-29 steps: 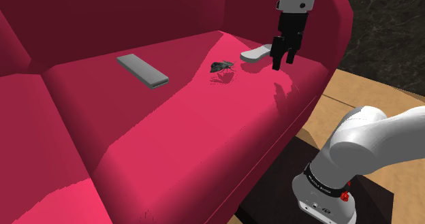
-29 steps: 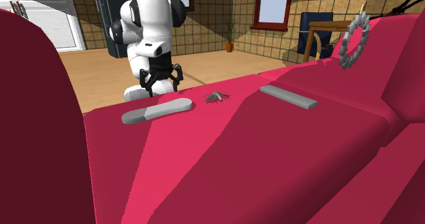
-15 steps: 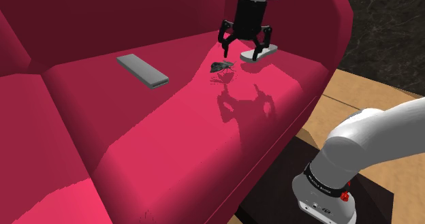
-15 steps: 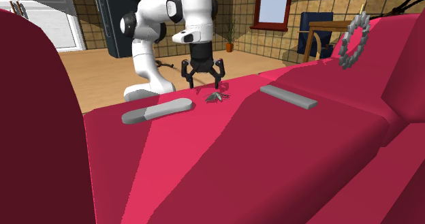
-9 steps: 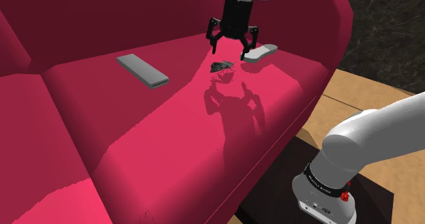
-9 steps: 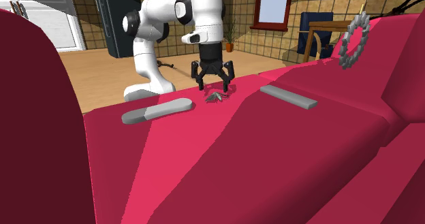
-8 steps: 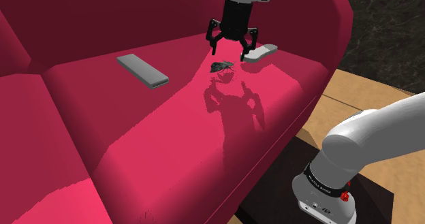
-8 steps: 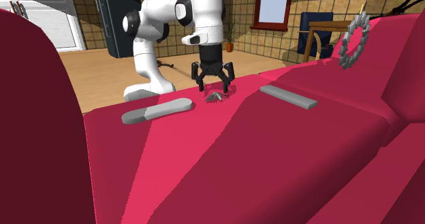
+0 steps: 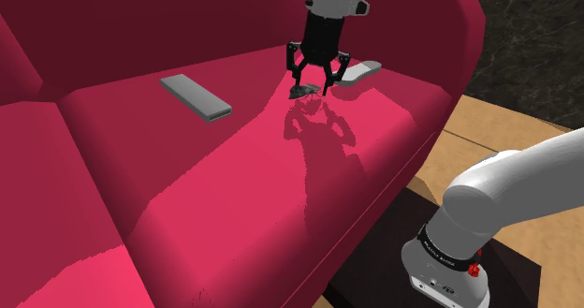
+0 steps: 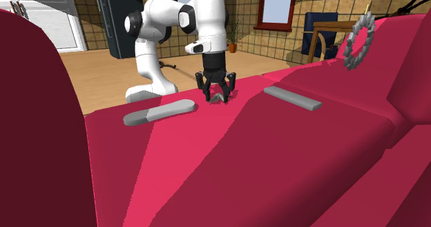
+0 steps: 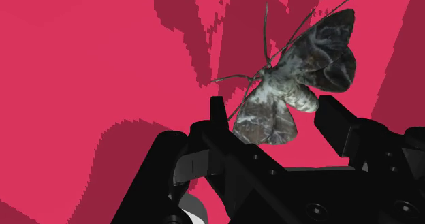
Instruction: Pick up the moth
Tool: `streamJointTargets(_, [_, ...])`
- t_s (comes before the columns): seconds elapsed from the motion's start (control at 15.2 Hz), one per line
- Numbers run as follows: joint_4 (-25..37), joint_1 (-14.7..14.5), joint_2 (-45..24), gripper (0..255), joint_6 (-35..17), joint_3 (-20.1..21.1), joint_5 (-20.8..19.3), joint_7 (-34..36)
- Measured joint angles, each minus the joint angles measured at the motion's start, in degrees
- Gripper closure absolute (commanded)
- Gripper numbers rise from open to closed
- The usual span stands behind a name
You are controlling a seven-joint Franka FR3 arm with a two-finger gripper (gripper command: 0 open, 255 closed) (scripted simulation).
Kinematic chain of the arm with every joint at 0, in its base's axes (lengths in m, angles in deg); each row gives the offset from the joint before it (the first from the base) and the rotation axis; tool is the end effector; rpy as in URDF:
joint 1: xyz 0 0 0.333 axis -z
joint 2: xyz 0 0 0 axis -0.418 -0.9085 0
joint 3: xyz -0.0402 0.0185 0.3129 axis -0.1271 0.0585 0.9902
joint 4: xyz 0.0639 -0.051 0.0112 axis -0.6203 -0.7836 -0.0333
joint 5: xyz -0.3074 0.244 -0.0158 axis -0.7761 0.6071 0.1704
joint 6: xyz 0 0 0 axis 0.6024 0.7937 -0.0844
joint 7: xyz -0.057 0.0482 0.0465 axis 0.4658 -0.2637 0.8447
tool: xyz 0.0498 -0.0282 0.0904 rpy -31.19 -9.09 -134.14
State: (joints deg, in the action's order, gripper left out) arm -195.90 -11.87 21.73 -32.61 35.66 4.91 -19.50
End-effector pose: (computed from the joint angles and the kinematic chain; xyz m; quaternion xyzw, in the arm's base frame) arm 0.4018 0.1123 0.5904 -0.8771 0.4783 -0.0308 0.0316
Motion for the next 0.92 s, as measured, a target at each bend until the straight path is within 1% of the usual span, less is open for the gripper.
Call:
streamJointTargets(0.46, [0.01, 0.01, -0.02, 255, 0.0, 0.01, -0.01, -0.01])
streamJointTargets(0.92, [5.02, 0.3, -0.84, 255, 4.29, -0.37, -0.51, 0.42])
